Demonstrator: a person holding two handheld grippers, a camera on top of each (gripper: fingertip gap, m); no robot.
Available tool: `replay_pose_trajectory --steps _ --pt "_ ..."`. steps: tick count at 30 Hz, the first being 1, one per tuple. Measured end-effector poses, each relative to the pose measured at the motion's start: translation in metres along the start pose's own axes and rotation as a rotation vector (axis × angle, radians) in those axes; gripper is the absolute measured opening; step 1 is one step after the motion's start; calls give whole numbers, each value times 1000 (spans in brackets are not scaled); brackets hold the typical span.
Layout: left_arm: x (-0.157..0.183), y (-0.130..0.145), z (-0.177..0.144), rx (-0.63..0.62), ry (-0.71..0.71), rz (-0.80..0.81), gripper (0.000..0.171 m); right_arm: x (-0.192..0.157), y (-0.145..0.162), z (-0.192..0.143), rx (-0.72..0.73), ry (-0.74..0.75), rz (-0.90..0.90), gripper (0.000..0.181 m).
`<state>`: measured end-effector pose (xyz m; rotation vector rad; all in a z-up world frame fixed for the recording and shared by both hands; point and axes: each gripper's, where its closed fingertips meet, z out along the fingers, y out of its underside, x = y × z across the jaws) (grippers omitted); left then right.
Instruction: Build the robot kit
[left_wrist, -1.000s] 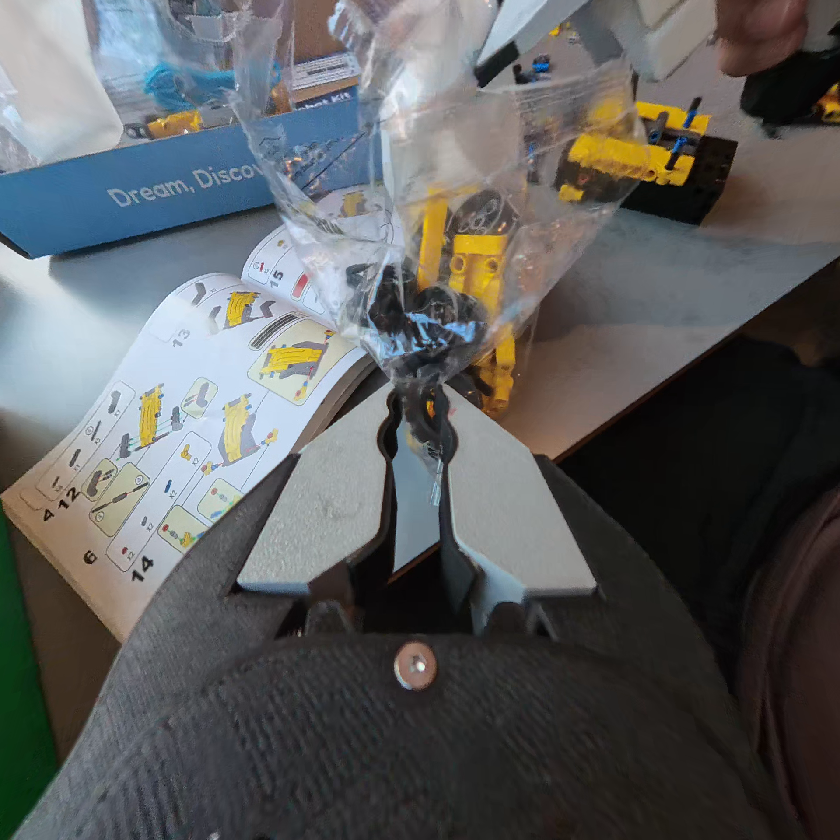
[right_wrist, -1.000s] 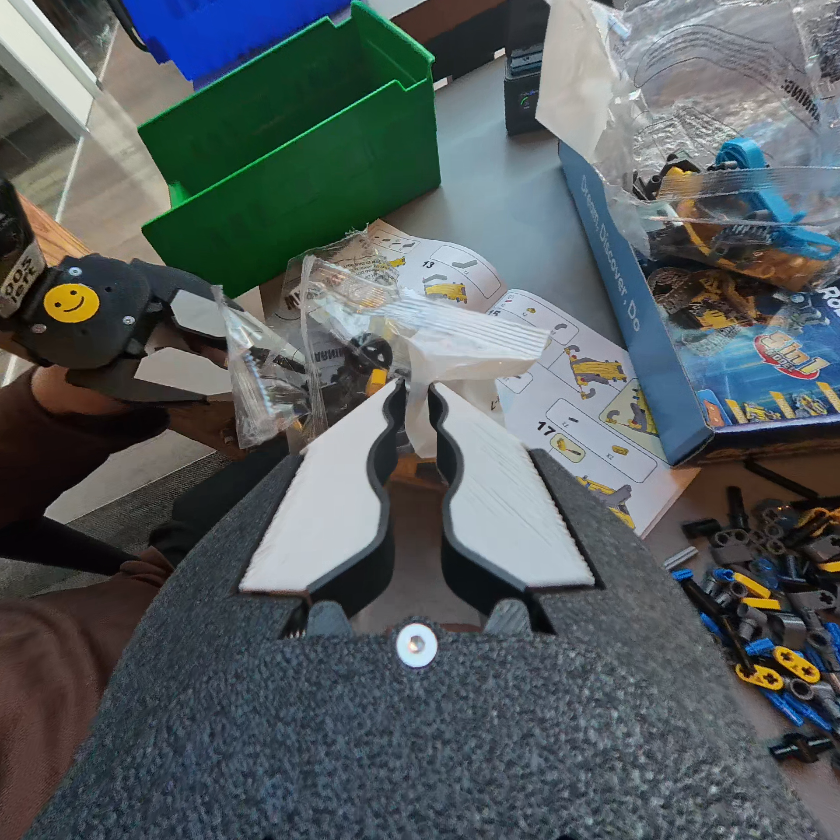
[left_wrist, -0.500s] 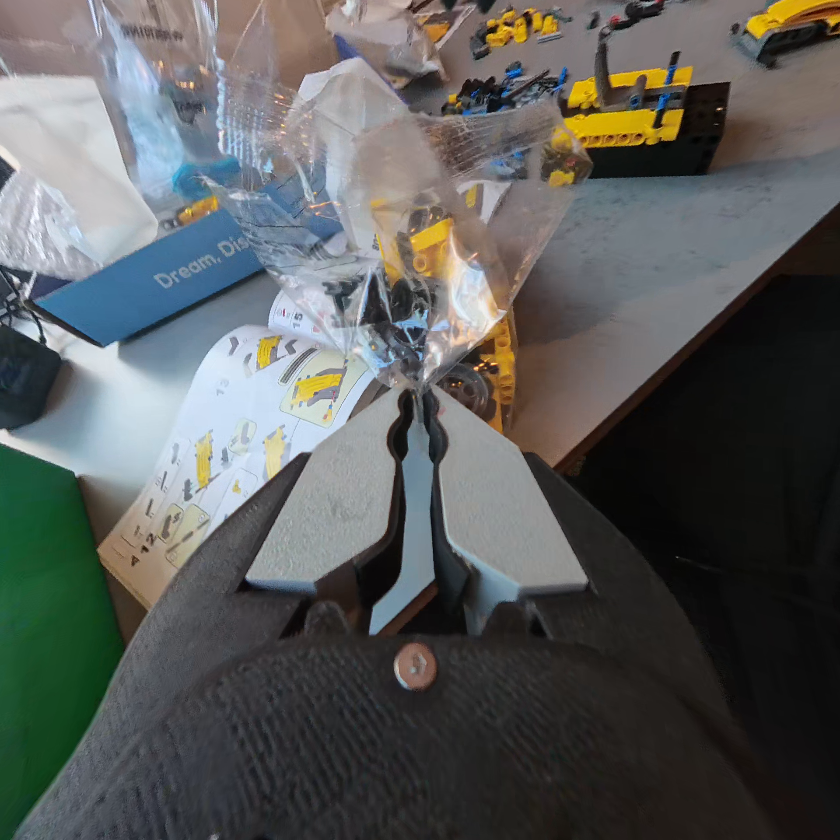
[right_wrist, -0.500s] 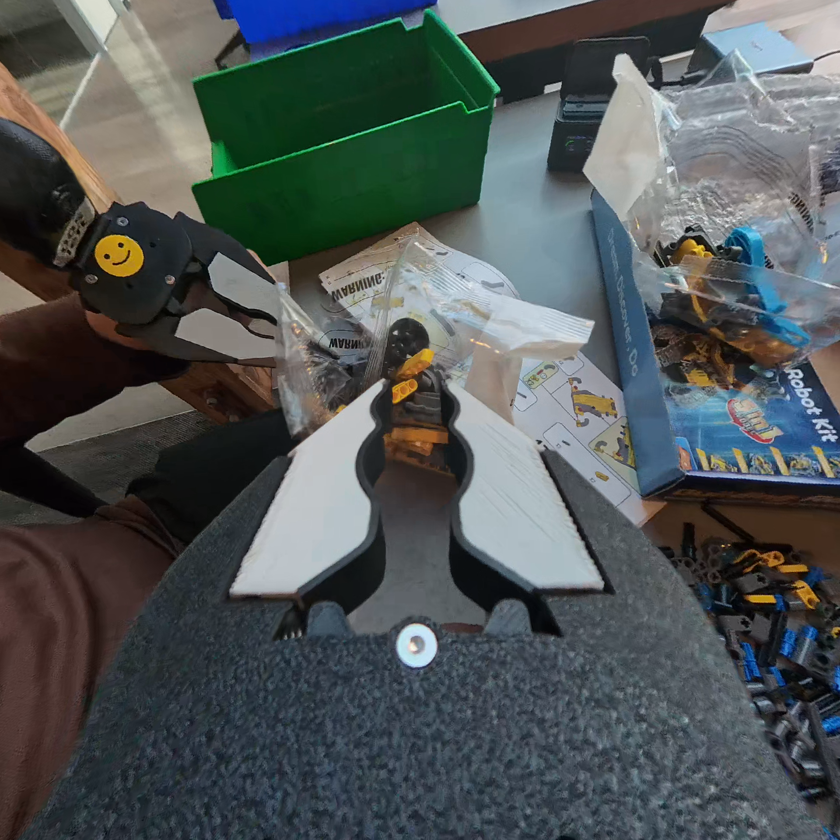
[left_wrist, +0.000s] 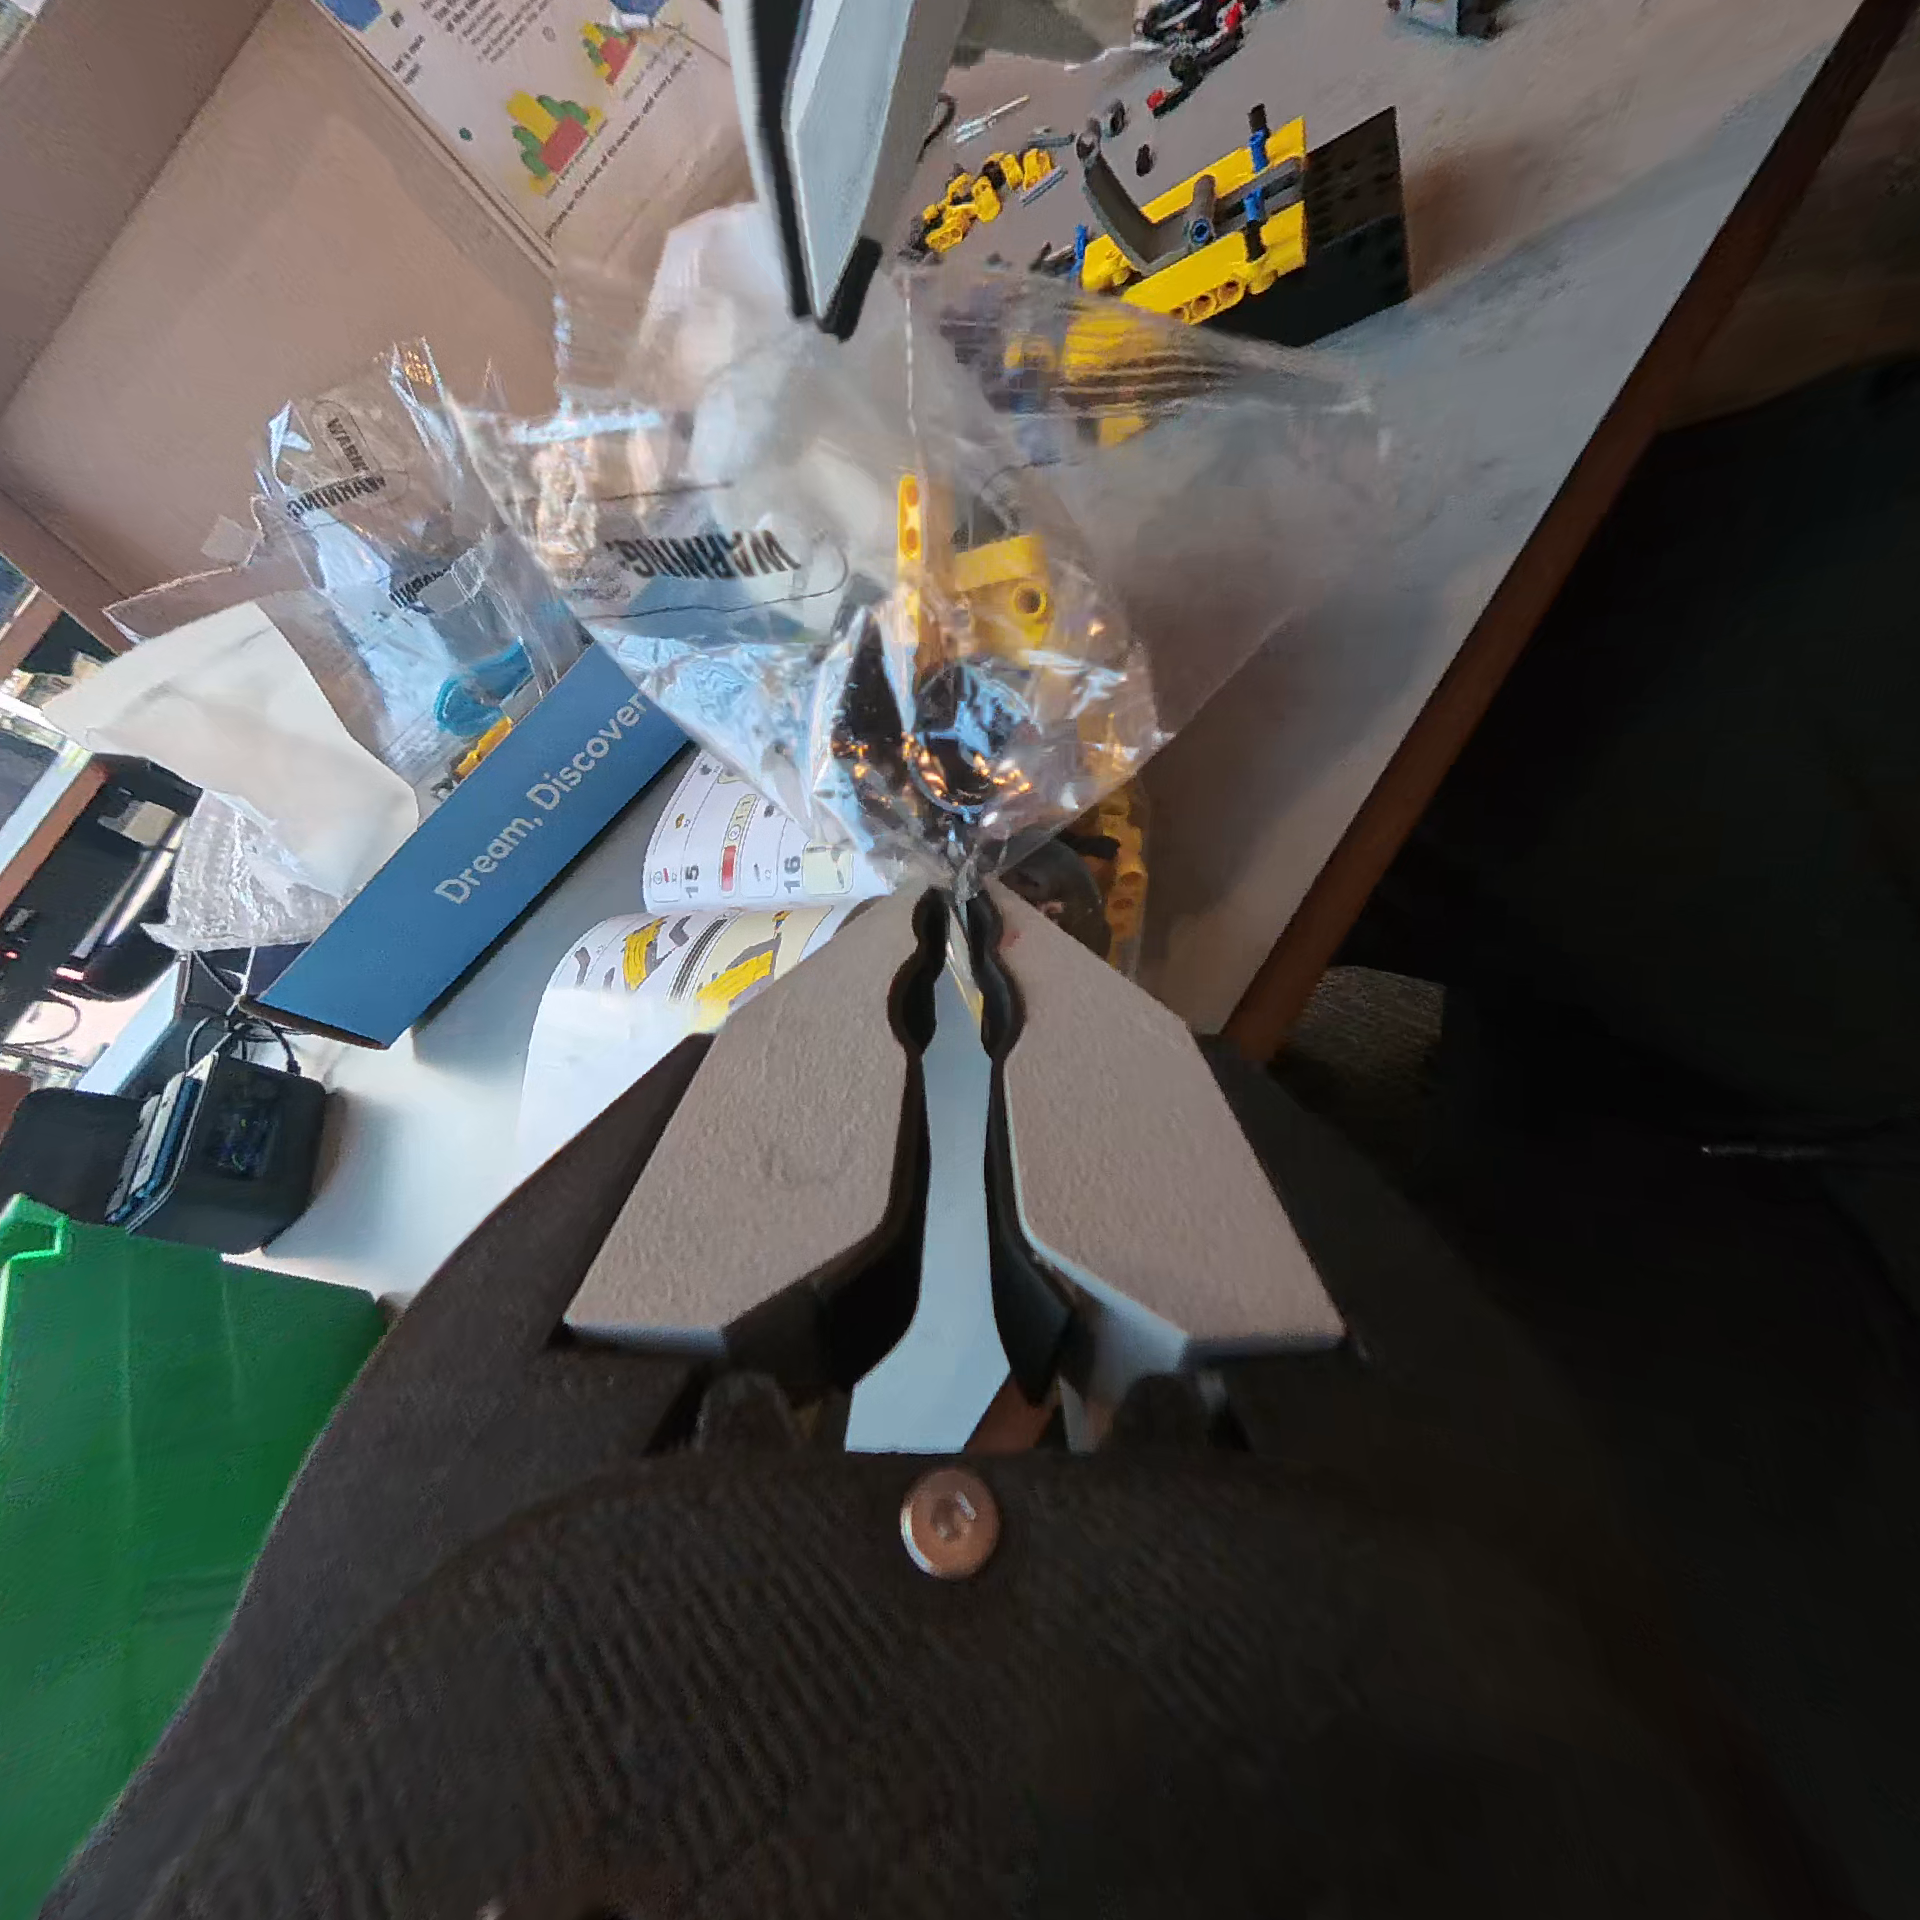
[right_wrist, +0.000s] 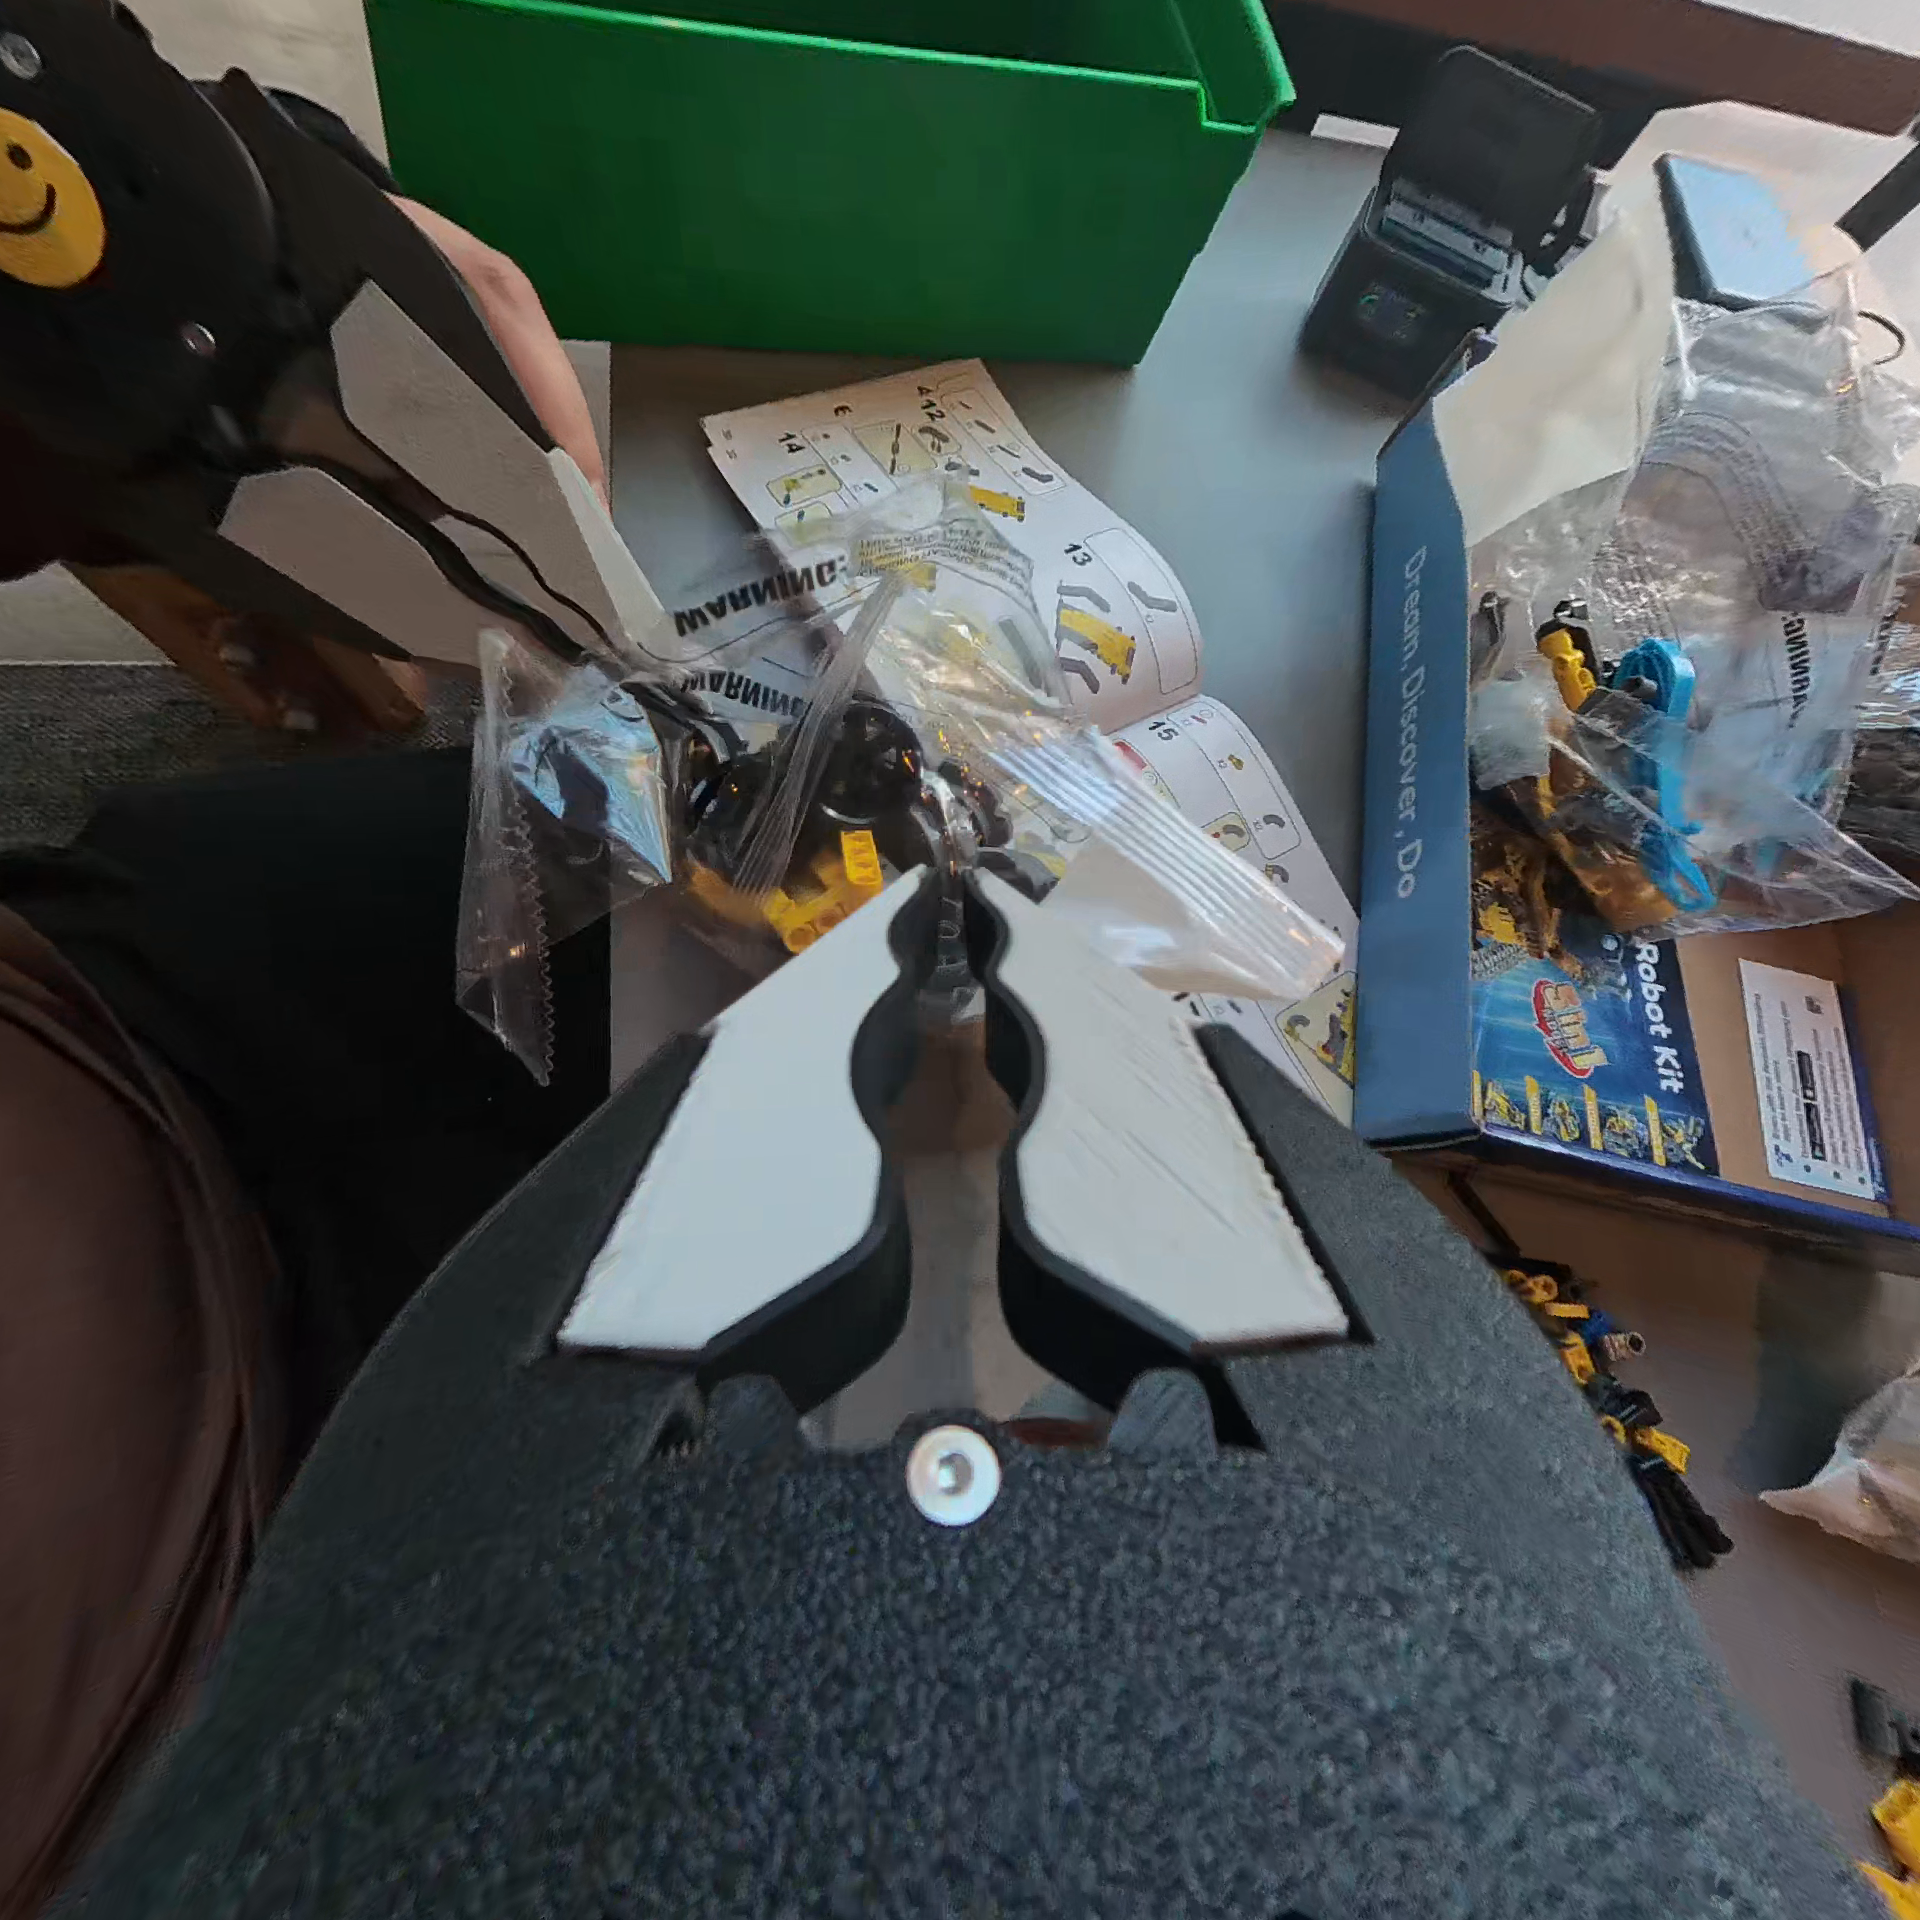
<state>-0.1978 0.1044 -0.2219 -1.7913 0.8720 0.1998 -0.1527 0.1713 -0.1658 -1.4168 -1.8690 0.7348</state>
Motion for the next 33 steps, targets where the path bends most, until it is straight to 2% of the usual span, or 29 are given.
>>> replay_pose_trajectory --steps 3,6,10,11,12,13,15,19,23,27,29,33 --pt "-6 5 0 3 -21 -45 2 -3 3 -2 -30 -18 -35 0" --pt "-12 13 2 -8 -26 -126 9 -15 -5 -10 2 -75 -54 0" --pt "-9 22 8 -53 9 -230 38 -21 -8 -14 18 -108 -40 0" --pt "-7 22 9 -55 15 -231 34 -21 -5 -12 7 -112 -40 0" --pt "-6 18 9 -32 12 -224 17 -22 -1 -10 -7 -112 -41 0" --pt "-8 15 8 -16 -7 -216 8 -21 2 -7 -21 -109 -40 0" --pt "-9 16 8 -41 -18 -199 5 -21 6 -3 -42 -101 -35 0" --pt "-9 14 6 -34 -35 -131 1 -21 5 1 -32 -103 -18 11" --pt "-13 2 2 14 -31 -144 0 -27 -10 -1 44 -131 -15 21" --pt "-12 -5 1 12 -41 -92 0 -31 -35 -10 179 -122 -37 21" --pt "-8 -8 1 11 -36 -77 0 -46 -40 -12 210 -186 -43 22" --pt "-2 -17 -1 39 -45 -9 0 -47 -29 2 129 -113 -107 22"
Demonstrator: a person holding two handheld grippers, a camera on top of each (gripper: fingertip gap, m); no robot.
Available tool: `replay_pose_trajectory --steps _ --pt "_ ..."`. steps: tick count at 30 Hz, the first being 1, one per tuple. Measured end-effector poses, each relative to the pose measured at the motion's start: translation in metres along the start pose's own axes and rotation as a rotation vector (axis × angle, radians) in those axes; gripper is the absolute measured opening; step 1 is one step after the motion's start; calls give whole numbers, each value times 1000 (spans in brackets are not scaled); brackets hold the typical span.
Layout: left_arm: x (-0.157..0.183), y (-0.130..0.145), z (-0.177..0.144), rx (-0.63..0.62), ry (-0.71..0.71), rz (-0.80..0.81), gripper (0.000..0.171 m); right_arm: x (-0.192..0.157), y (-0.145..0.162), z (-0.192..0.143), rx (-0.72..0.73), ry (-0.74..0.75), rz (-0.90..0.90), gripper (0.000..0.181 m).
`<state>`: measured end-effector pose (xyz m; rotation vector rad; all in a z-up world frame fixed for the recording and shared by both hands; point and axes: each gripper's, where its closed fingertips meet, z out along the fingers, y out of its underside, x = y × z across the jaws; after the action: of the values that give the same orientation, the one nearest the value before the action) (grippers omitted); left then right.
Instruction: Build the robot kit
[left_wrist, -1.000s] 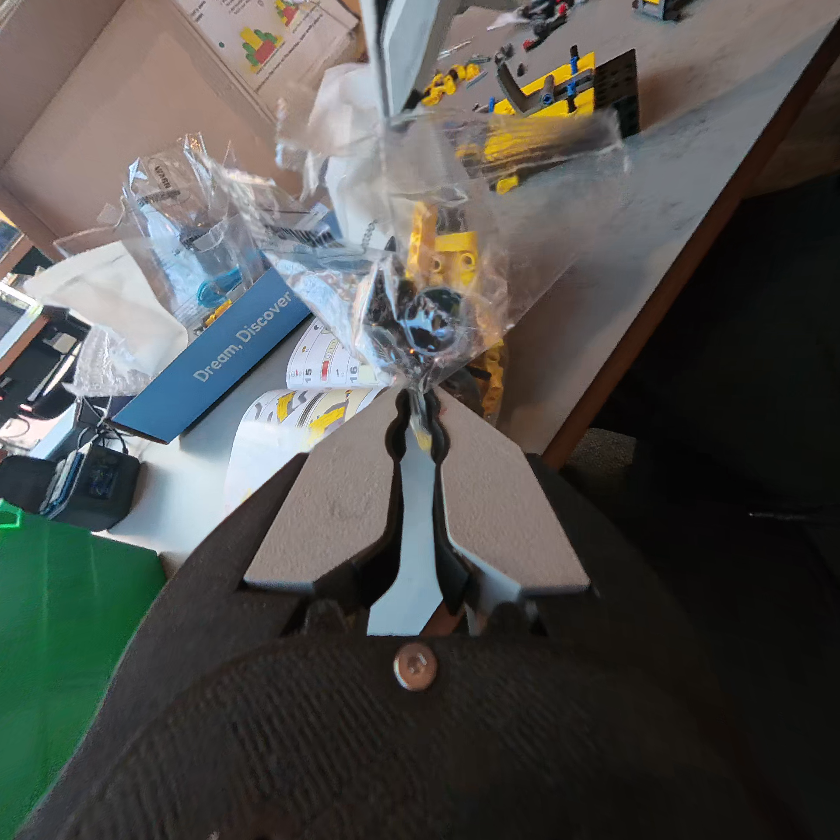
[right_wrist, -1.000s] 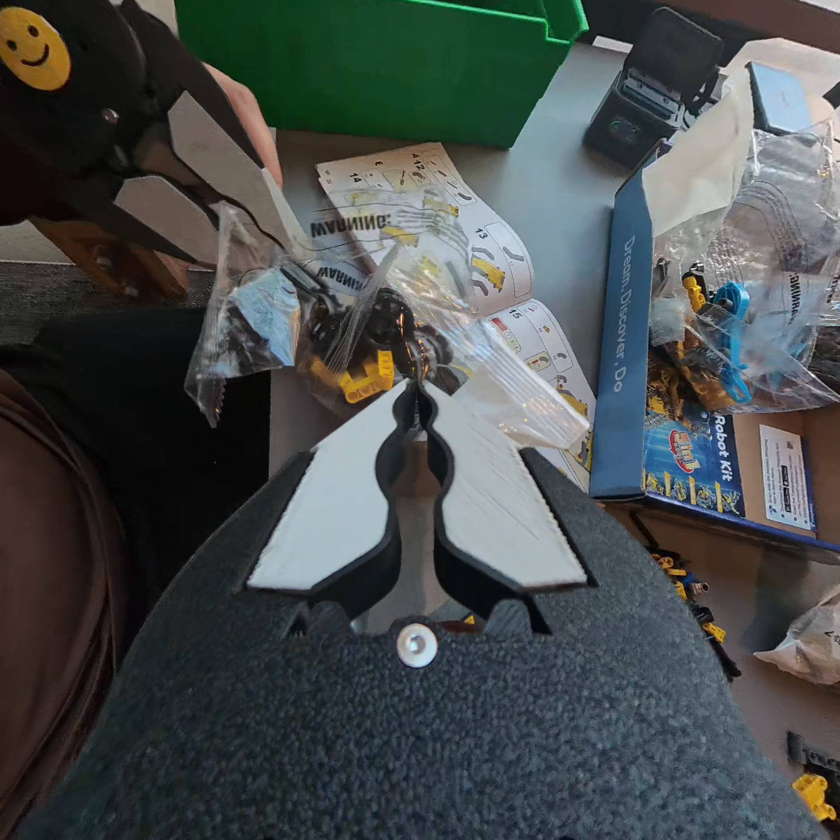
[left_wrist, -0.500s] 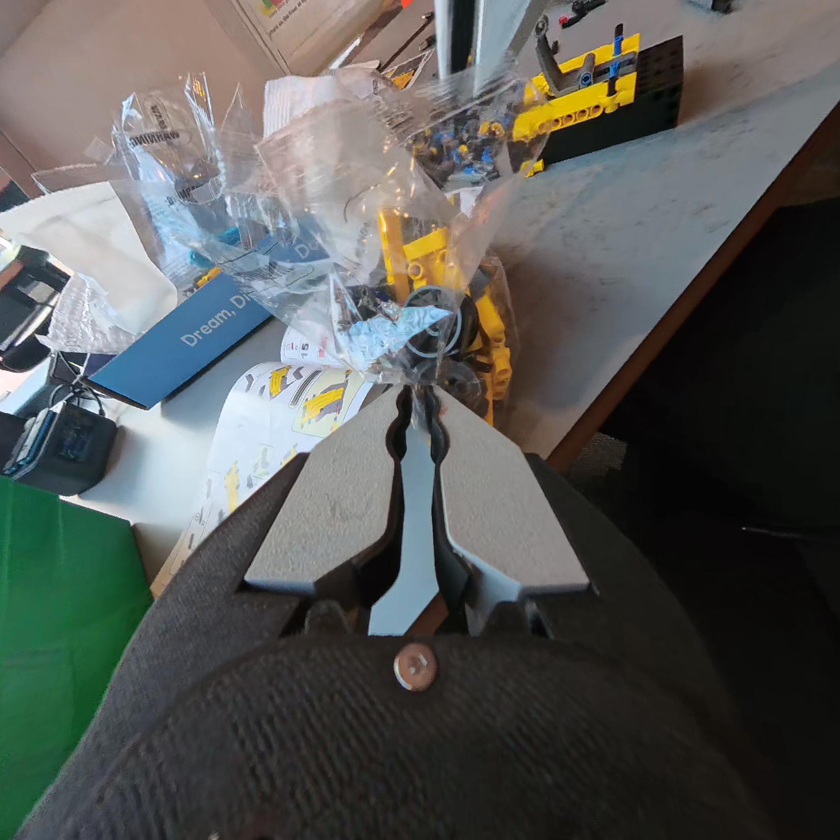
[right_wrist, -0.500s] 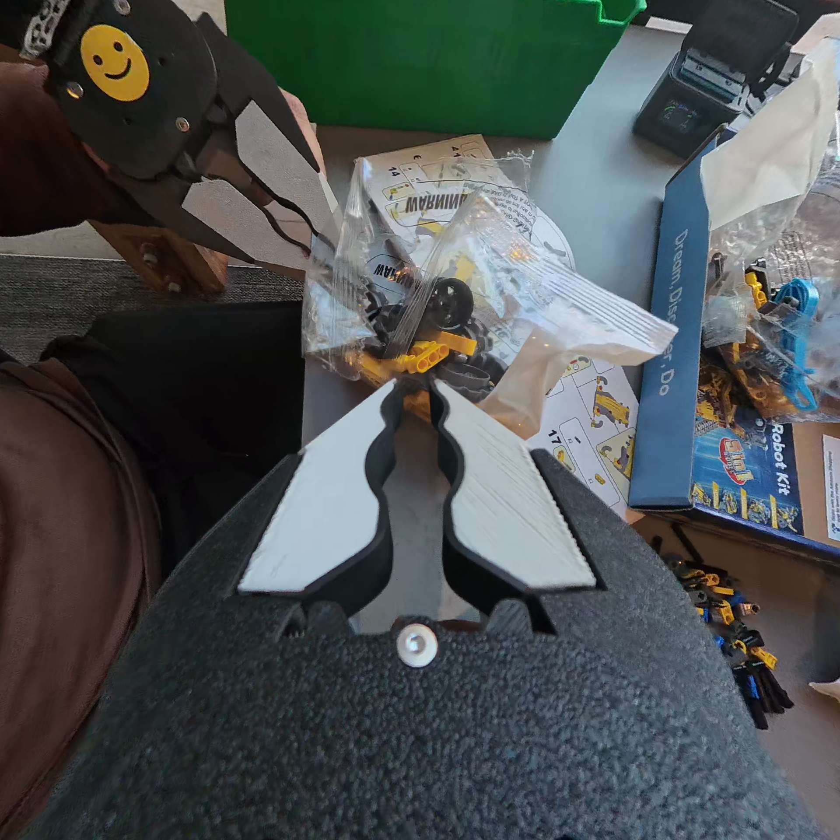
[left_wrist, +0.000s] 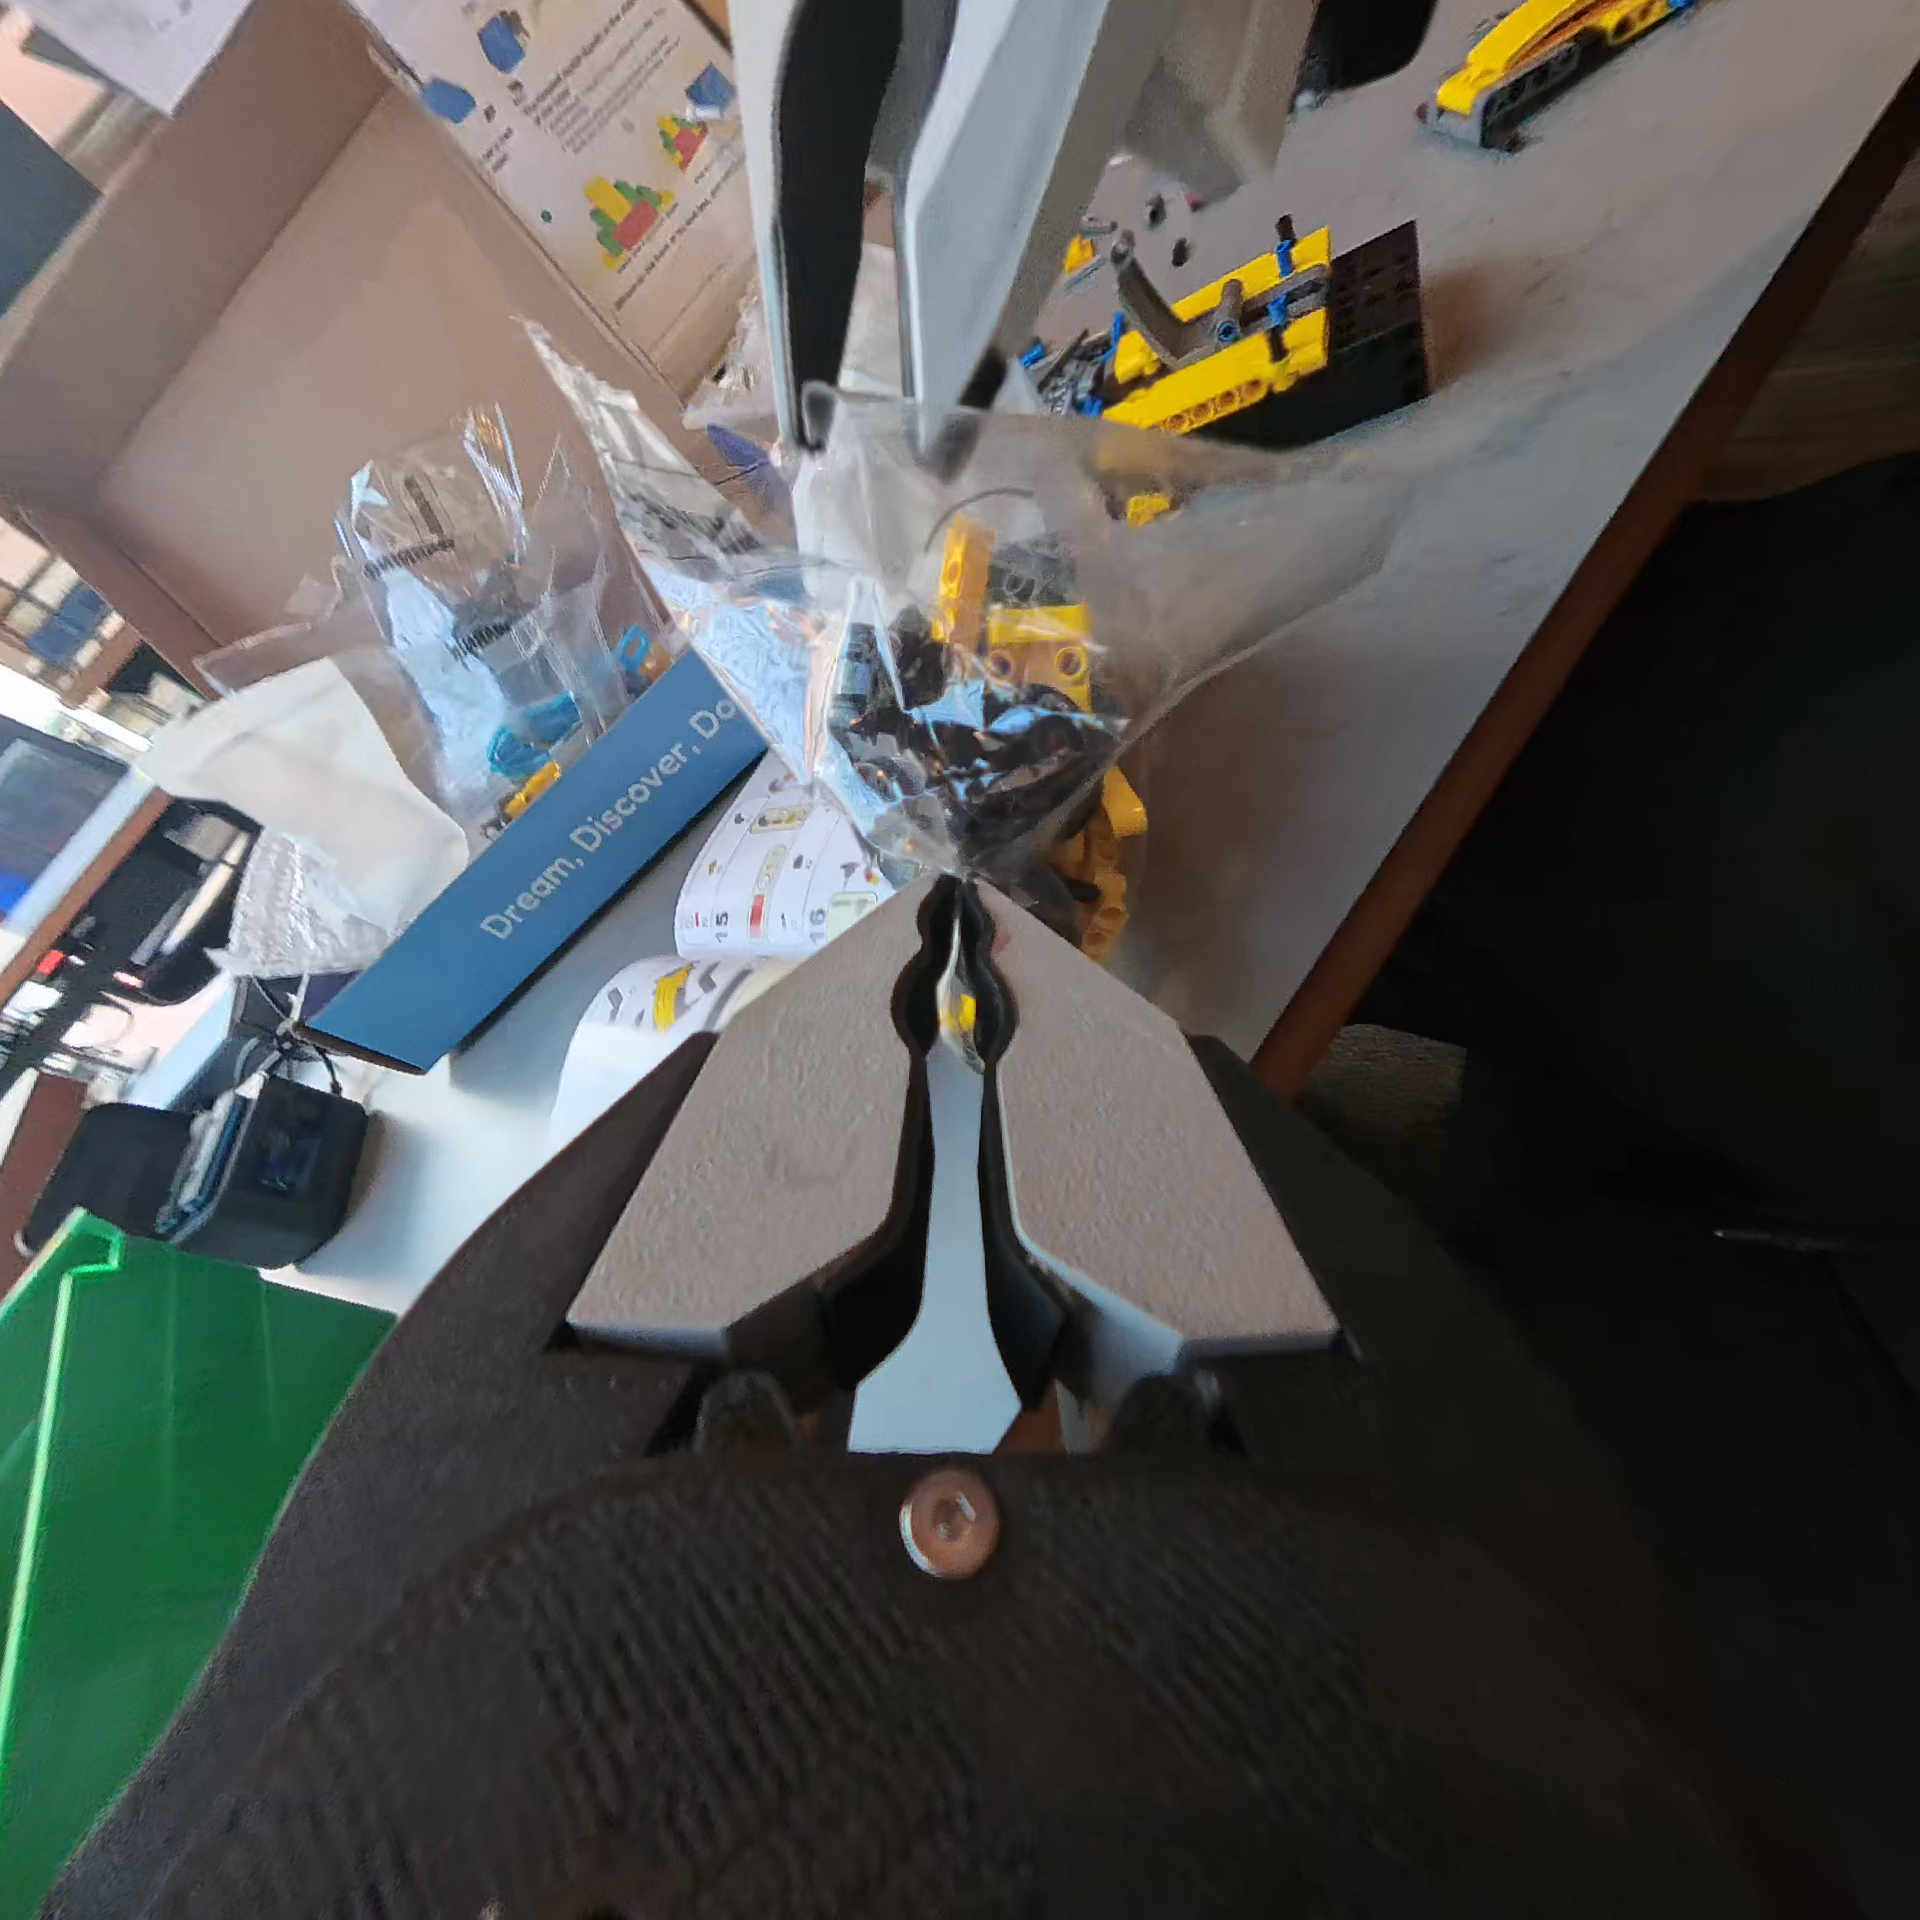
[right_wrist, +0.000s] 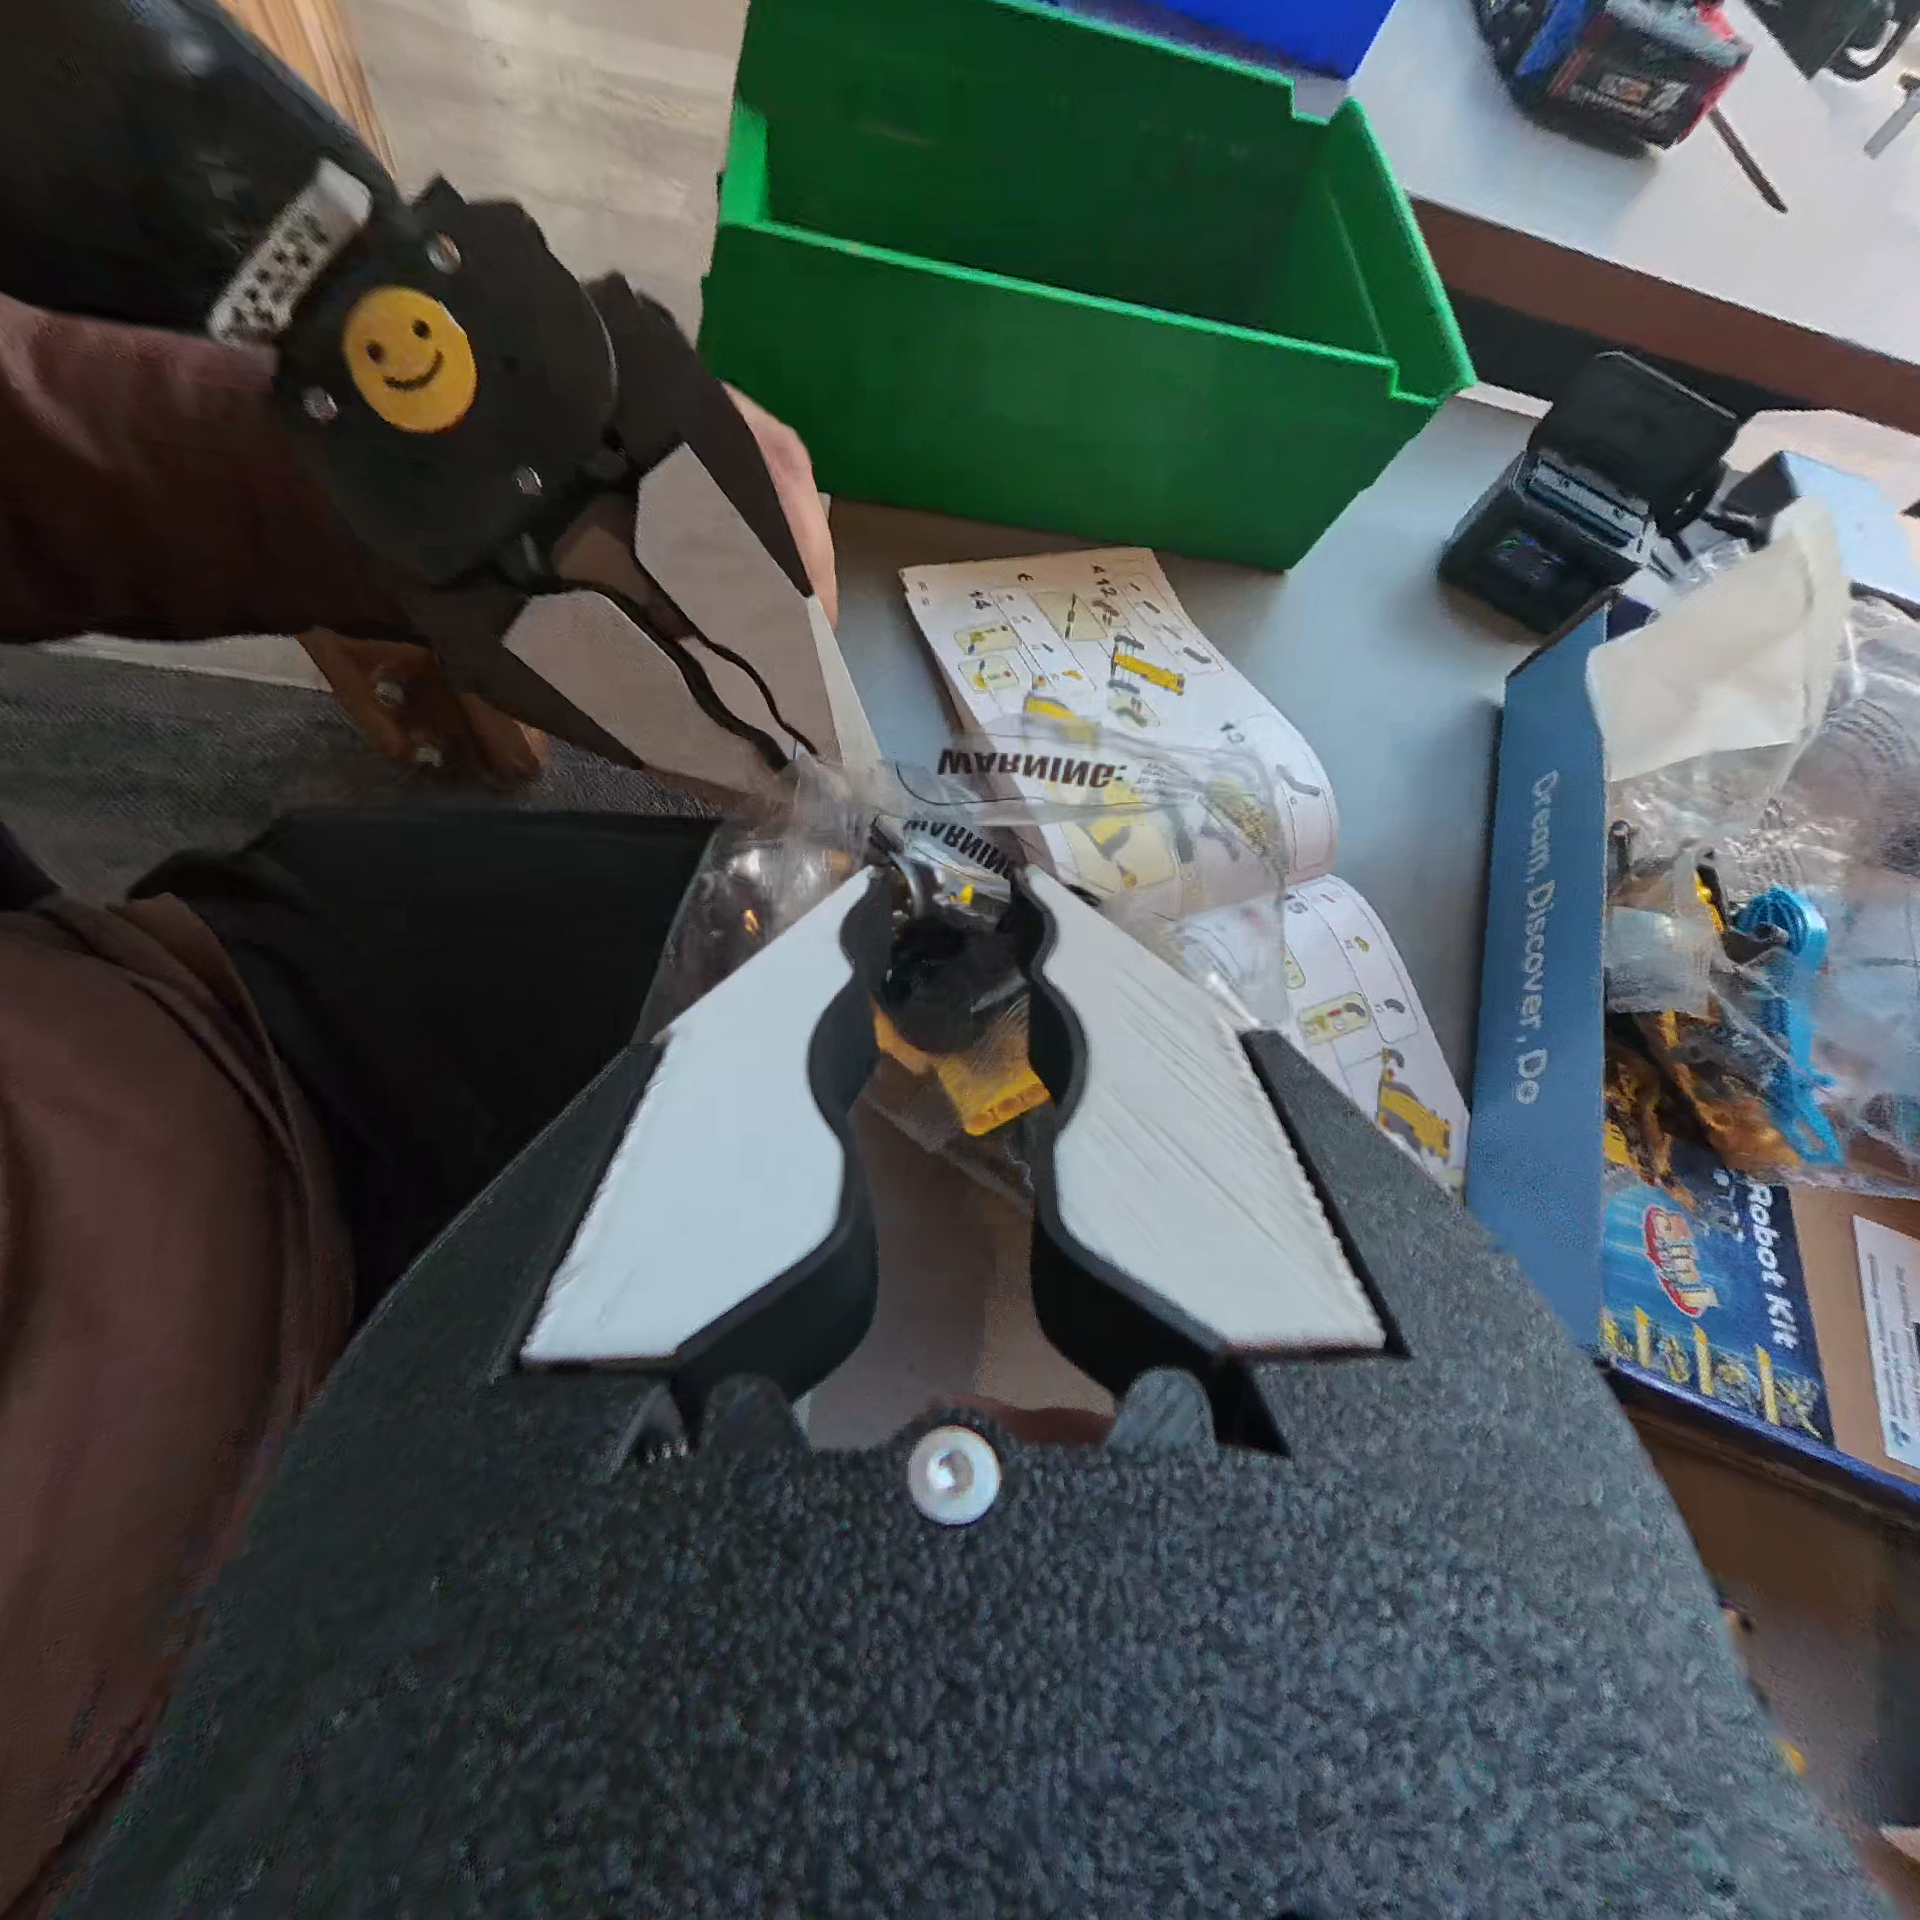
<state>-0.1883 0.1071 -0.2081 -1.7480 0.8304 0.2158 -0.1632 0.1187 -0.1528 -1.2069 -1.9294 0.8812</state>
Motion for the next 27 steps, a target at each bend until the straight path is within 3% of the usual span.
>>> replay_pose_trajectory --steps 3,6,10,14,16,21,27 --pt "1 -1 0 -3 -14 46 0 6 27 9 -171 75 -75 3" --pt "-1 5 2 -4 -10 7 0 4 50 13 -311 87 -132 0" --pt "0 5 2 25 -6 6 0 5 52 15 -333 105 -119 0" --pt "7 -1 2 19 -26 105 0 -16 11 7 -127 13 -89 10" --pt "11 -7 4 27 -33 114 0 -8 3 4 -86 65 -84 21" --pt "18 -7 14 1 -47 106 0 9 67 13 -423 173 -85 28" --pt "20 -2 21 -3 -16 4 0 11 68 19 -415 176 -133 29"
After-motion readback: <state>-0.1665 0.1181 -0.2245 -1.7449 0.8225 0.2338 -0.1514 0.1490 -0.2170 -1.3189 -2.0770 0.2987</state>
